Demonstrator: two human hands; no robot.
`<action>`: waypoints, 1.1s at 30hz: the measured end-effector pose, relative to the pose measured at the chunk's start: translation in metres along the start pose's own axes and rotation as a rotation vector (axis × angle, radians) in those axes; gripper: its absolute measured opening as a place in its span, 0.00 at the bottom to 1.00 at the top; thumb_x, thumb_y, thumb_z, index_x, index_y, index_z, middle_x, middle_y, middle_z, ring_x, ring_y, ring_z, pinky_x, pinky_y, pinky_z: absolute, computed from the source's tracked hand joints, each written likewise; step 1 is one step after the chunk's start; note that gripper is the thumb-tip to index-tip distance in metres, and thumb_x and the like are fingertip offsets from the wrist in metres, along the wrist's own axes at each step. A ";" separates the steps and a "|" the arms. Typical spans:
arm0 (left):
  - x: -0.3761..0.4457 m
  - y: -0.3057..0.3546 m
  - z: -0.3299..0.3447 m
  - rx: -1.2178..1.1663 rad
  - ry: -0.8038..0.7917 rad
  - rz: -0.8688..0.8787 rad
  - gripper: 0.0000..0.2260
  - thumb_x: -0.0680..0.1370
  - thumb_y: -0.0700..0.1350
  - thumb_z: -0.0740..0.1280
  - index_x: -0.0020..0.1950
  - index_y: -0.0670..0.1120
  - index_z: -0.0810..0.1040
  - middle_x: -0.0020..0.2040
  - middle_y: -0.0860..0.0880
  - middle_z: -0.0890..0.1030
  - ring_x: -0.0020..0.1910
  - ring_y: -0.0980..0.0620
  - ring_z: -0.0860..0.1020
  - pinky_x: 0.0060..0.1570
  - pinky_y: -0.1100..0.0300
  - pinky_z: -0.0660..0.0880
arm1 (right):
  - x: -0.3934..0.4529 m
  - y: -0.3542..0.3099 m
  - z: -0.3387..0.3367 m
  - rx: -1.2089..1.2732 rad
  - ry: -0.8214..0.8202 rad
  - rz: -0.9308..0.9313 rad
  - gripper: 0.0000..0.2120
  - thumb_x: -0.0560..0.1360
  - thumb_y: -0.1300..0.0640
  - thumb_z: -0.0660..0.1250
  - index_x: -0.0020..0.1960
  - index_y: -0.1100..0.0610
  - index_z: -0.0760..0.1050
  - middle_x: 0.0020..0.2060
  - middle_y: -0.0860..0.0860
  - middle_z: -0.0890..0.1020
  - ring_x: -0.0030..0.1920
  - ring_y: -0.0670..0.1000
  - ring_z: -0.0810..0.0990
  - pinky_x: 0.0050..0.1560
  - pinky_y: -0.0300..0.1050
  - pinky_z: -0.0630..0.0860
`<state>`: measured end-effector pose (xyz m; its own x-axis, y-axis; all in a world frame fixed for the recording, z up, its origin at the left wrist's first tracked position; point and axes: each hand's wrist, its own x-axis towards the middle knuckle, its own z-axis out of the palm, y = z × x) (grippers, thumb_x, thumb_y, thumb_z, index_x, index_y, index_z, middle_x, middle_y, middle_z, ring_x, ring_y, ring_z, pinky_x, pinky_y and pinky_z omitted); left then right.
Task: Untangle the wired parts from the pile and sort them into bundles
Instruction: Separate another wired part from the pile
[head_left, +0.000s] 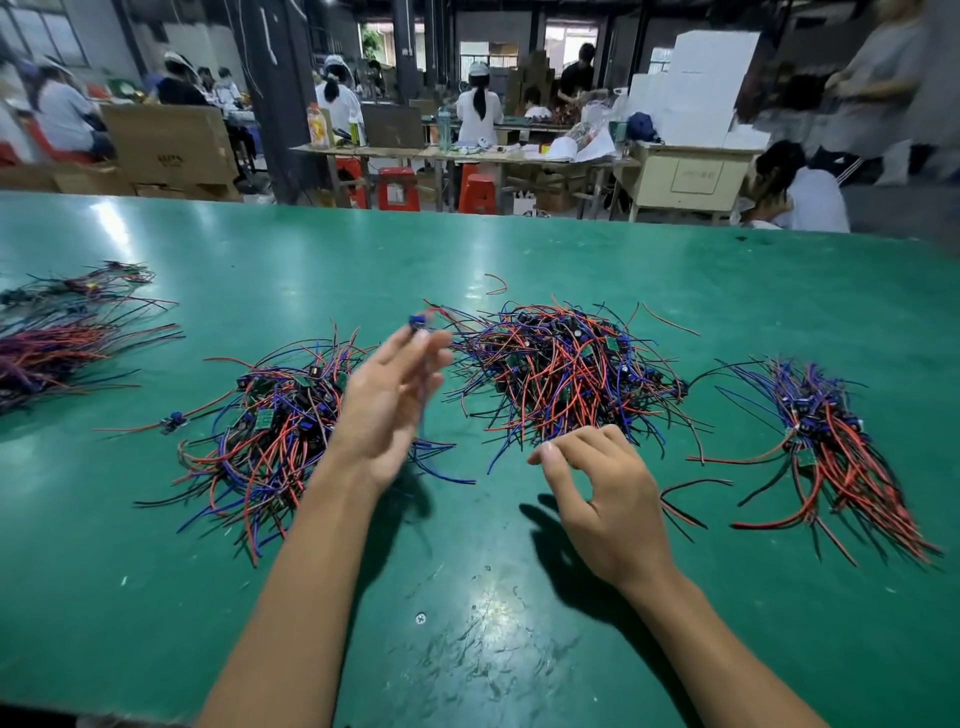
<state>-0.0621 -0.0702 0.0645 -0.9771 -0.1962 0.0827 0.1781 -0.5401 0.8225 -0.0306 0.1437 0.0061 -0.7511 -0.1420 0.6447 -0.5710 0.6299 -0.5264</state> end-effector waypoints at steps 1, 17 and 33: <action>0.002 0.005 -0.007 0.058 0.093 0.085 0.11 0.79 0.40 0.68 0.61 0.44 0.78 0.44 0.50 0.86 0.38 0.59 0.82 0.39 0.68 0.78 | 0.001 0.001 0.001 -0.022 -0.010 0.026 0.13 0.81 0.49 0.62 0.45 0.52 0.83 0.42 0.42 0.82 0.46 0.48 0.75 0.50 0.49 0.74; -0.009 -0.012 -0.028 1.599 0.664 0.168 0.26 0.77 0.51 0.69 0.67 0.36 0.68 0.67 0.34 0.62 0.64 0.33 0.66 0.63 0.45 0.68 | 0.011 0.016 -0.006 -0.292 0.095 0.436 0.16 0.73 0.47 0.73 0.56 0.49 0.72 0.40 0.44 0.75 0.47 0.53 0.74 0.53 0.52 0.68; -0.016 -0.036 0.010 1.511 0.313 0.671 0.10 0.75 0.45 0.70 0.57 0.49 0.80 0.61 0.44 0.69 0.58 0.44 0.67 0.55 0.53 0.61 | 0.014 0.040 -0.016 -0.452 0.021 0.576 0.12 0.81 0.46 0.64 0.55 0.50 0.83 0.49 0.53 0.86 0.54 0.58 0.80 0.58 0.52 0.69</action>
<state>-0.0537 -0.0390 0.0392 -0.6878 -0.2936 0.6638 0.0788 0.8789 0.4704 -0.0584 0.1793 0.0033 -0.8818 0.3187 0.3478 0.1083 0.8544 -0.5082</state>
